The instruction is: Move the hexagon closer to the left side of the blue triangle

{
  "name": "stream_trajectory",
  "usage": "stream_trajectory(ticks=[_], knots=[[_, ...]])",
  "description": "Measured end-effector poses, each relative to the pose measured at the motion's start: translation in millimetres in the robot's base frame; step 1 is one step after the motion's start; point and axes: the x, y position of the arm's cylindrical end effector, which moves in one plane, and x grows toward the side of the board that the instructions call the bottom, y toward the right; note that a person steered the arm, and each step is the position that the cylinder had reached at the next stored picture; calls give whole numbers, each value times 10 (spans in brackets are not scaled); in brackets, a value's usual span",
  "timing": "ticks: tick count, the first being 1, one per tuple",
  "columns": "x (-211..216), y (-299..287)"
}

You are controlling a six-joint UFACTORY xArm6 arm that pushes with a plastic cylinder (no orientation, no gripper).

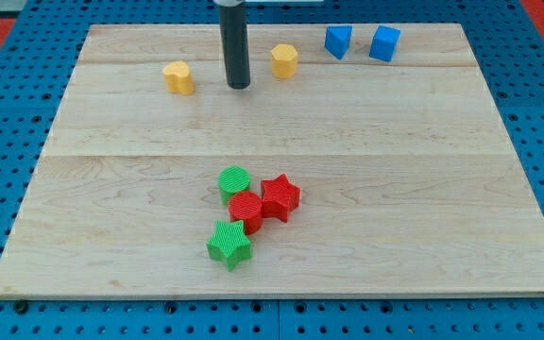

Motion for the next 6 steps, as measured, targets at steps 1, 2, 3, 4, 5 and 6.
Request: stream_trajectory(ticks=[1,2,3,4,5,6], knots=[[-334,294],[-9,588],[414,655],[545,433],[-68,670],[-136,670]])
